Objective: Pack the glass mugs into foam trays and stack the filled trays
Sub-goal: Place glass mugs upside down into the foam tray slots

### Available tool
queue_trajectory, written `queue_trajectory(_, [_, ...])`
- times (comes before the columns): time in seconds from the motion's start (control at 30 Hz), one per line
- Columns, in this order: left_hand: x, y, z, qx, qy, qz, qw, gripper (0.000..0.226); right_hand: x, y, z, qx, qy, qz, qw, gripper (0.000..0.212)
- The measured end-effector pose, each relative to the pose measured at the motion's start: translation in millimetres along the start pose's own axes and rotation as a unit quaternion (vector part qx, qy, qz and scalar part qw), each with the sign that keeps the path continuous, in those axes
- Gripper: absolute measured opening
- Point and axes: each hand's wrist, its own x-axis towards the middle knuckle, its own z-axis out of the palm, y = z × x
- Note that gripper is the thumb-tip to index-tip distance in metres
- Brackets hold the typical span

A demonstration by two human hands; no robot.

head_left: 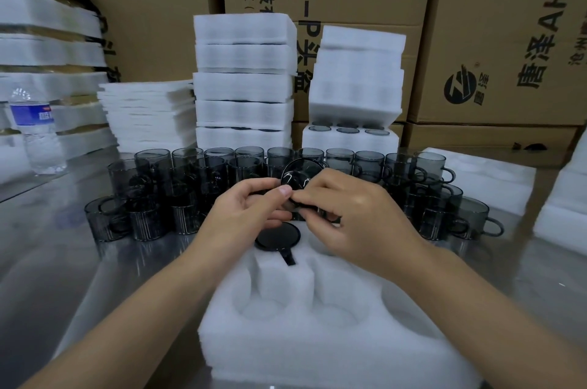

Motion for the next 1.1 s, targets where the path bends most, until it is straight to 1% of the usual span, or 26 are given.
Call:
queue_trajectory(0.07, [1, -1, 0, 0.004, -0.002, -0.007, 1.0, 0.044, 0, 0, 0, 0.004, 0.019, 0.0, 1.0, 0.017])
queue_trajectory(0.13, [2, -3, -1, 0.0, 0.001, -0.015, 1.0, 0.024, 0, -1, 0, 0.007, 0.039, 0.005, 0.999, 0.013])
queue_trajectory(0.2, [3, -3, -2, -0.006, 0.006, -0.022, 1.0, 0.017, 1, -1, 0, -0.006, 0.049, 0.01, 0.999, 0.013])
queue_trajectory(0.37, [3, -3, -2, -0.009, 0.006, -0.017, 1.0, 0.012, 3, 0, 1, -0.028, 0.053, 0.043, 0.997, 0.034])
queue_trajectory(0.53, [4, -2, 0, -0.02, 0.01, -0.014, 1.0, 0.011, 2, 2, 1, -0.011, 0.01, 0.07, 0.997, 0.05])
queue_trajectory(0.67, [3, -2, 0, -0.021, 0.004, -0.011, 1.0, 0.014, 1, 5, 2, -0.002, -0.006, 0.089, 0.996, 0.062])
queue_trajectory(0.93, [3, -3, 0, -0.023, 0.004, -0.008, 1.0, 0.016, 1, 10, 5, 0.001, -0.061, 0.11, 0.992, 0.073])
queue_trajectory(1.1, [3, -4, -2, -0.023, -0.006, -0.006, 1.0, 0.018, 0, 10, 6, 0.02, -0.071, 0.111, 0.991, 0.072])
